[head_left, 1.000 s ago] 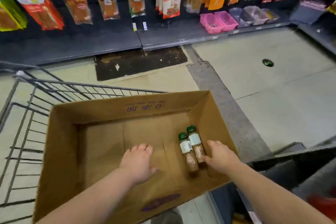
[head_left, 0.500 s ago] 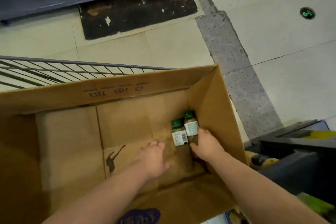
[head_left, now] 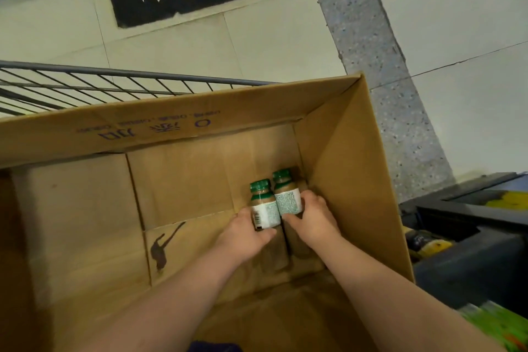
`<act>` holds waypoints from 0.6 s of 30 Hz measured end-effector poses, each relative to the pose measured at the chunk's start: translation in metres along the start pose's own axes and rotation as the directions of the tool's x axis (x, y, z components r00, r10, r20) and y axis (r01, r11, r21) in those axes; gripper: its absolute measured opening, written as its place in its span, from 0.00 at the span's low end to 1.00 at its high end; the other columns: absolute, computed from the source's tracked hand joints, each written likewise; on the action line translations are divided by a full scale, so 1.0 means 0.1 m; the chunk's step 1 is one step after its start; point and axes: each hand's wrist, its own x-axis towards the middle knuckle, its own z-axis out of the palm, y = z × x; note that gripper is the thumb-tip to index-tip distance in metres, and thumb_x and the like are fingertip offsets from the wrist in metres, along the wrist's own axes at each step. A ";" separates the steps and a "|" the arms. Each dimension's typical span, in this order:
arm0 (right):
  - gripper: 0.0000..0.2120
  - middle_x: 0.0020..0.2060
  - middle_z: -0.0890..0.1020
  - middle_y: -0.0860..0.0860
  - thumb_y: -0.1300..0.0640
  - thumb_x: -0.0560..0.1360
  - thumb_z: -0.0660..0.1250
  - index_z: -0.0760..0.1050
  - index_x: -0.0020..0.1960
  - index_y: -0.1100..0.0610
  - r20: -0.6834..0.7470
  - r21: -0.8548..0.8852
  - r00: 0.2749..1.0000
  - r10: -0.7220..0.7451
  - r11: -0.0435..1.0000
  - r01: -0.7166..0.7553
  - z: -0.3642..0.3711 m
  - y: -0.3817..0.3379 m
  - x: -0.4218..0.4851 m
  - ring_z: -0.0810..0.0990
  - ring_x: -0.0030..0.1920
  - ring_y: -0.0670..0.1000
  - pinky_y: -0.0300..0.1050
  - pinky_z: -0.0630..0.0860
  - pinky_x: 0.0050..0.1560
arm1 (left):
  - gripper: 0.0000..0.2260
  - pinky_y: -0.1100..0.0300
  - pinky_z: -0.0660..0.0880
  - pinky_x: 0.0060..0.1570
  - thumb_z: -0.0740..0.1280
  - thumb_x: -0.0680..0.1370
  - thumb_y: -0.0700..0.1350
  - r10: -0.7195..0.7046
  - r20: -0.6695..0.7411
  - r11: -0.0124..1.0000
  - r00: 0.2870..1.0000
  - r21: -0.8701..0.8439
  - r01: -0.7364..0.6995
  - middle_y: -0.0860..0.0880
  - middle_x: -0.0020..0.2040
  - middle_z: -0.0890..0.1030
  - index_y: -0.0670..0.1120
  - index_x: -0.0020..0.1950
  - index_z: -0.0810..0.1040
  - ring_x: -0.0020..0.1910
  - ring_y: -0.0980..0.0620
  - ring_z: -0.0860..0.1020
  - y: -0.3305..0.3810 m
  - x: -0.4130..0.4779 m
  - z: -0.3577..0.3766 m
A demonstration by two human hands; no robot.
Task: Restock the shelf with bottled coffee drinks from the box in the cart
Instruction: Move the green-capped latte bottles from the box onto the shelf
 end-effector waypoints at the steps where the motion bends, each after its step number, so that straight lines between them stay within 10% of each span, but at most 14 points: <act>1: 0.25 0.61 0.73 0.53 0.50 0.73 0.70 0.65 0.66 0.54 0.030 0.017 1.000 -0.003 1.000 0.002 0.02 0.00 0.02 0.76 0.59 0.55 0.48 0.74 0.56 | 0.30 0.60 0.70 0.56 0.70 0.73 0.54 -0.015 -0.007 1.000 1.000 -0.022 0.015 0.45 0.66 0.73 0.45 0.70 0.64 0.64 0.46 0.73 0.00 0.03 0.01; 18: 0.35 0.55 0.76 0.51 0.39 0.63 0.74 0.68 0.63 0.55 0.158 0.091 0.987 -0.008 0.996 -0.006 0.27 0.06 0.13 0.78 0.54 0.53 0.47 0.76 0.50 | 0.30 0.58 0.72 0.49 0.76 0.69 0.46 -0.162 -0.115 0.912 0.980 -0.397 0.104 0.45 0.57 0.77 0.42 0.65 0.65 0.54 0.47 0.77 -0.05 0.28 0.17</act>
